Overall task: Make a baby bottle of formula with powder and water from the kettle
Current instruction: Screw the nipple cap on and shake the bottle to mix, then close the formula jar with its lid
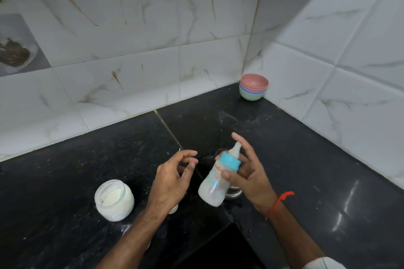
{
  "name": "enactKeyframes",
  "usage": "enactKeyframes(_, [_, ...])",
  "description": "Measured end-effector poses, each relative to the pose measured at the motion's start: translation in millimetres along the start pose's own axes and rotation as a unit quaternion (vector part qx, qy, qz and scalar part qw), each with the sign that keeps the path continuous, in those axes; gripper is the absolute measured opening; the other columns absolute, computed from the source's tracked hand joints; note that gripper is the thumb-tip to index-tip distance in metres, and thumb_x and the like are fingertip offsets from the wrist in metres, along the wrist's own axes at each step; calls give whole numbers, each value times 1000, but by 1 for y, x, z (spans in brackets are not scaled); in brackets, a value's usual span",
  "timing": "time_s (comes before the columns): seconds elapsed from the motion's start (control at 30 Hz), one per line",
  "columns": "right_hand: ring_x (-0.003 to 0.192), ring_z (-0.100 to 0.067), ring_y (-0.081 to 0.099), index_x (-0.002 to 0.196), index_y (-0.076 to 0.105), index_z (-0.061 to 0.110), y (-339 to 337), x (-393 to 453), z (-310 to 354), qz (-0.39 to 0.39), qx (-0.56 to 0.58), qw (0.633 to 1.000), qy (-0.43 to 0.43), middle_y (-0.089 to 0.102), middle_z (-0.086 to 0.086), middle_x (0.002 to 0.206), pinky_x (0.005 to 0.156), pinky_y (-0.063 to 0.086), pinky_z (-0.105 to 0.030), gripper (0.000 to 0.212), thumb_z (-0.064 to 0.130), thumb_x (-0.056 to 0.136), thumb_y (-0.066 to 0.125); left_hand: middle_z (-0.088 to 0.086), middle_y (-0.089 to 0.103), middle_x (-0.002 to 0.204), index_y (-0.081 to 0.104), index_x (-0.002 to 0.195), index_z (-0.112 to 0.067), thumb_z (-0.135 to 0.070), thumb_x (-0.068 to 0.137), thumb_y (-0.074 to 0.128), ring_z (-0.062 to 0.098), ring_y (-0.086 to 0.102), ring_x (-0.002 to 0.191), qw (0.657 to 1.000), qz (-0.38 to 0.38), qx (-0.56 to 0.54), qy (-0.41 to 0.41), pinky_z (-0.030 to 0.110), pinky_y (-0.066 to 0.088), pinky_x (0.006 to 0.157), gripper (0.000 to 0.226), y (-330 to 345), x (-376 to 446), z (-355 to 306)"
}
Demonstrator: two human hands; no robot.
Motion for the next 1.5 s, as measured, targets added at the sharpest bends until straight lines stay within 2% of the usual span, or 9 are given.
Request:
enactKeyframes(0.1, [103, -24, 72, 146, 46, 24, -31, -2, 8, -161, 159, 973, -45, 69, -21, 117, 87, 62, -44, 77, 27, 80, 86, -24, 75, 99, 69, 115, -40, -18, 98, 67, 13, 71, 88, 1000, 1, -8, 2, 27, 61, 76, 28, 1, 1, -3])
enactKeyframes(0.2, [104, -19, 74, 130, 54, 16, -77, -2, -5, -320, 392, 858, -87, 66, -8, 128, 80, 63, -40, 38, 37, 100, 61, -22, 76, 100, 70, 117, -37, -17, 98, 67, 14, 71, 86, 1000, -1, -9, 6, 23, 60, 74, 28, 0, -1, -4])
enactKeyframes(0.43, [108, -30, 69, 152, 42, 30, -15, -7, 0, -59, 80, 995, -7, 68, -21, 119, 95, 58, -52, 94, 19, 72, 91, -26, 75, 98, 69, 116, -39, -17, 98, 68, 13, 71, 85, 1000, -2, 2, 1, 29, 62, 76, 28, 0, -2, -1])
enactKeyframes(0.57, [109, -21, 72, 146, 48, 11, -89, -10, -1, -326, 352, 872, -94, 66, -8, 130, 87, 62, -40, 62, 36, 94, 72, -25, 75, 98, 70, 116, -38, -18, 98, 68, 11, 71, 82, 1000, -9, -3, 2, 28, 61, 73, 27, -2, -3, -1])
enactKeyframes(0.63, [113, -20, 72, 132, 56, 7, -96, -3, -10, -338, 436, 828, -104, 64, -9, 134, 87, 61, -38, 44, 38, 100, 63, -26, 75, 98, 70, 116, -38, -18, 98, 68, 11, 70, 81, 1000, -10, -1, 2, 26, 60, 72, 27, -3, -5, -1])
enactKeyframes(0.77, [104, -24, 71, 150, 42, 23, -34, 0, 0, -166, 134, 977, -27, 68, -17, 122, 87, 62, -40, 88, 18, 77, 89, -26, 75, 97, 70, 115, -40, -18, 97, 68, 12, 71, 83, 1000, -13, -1, 0, 32, 62, 76, 28, -5, -3, 1])
enactKeyframes(0.83, [108, -27, 69, 154, 37, 29, 10, 1, -2, -24, -19, 999, -21, 68, -21, 122, 96, 58, -43, 92, -3, 80, 81, -28, 75, 97, 70, 116, -39, -19, 97, 68, 9, 72, 88, 1000, -13, 7, 3, 31, 61, 78, 28, -7, -2, 2])
enactKeyframes(1.13, [115, -20, 66, 153, 31, 42, 23, 61, -32, -34, -240, 970, 22, 61, 4, 127, 103, 55, -39, 96, 17, 79, 87, -29, 74, 97, 69, 115, -43, -18, 97, 68, 5, 71, 88, 1000, -29, 2, -13, 21, 58, 74, 30, -24, -7, 16])
enactKeyframes(1.5, [102, -22, 60, 111, 65, 14, 10, 118, -107, -99, -377, 918, 66, 61, -6, 114, 95, 54, -43, 50, 1, 69, 88, -18, 77, 100, 70, 112, -40, -14, 95, 72, -1, 70, 94, 995, -96, -7, -21, 19, 56, 74, 31, -83, -20, 36])
Point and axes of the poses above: each hand's wrist, its own x-axis towards the middle knuckle, its own y-axis out of the palm, z = x × y, the point moved 10 cm from there along x, towards the middle knuckle
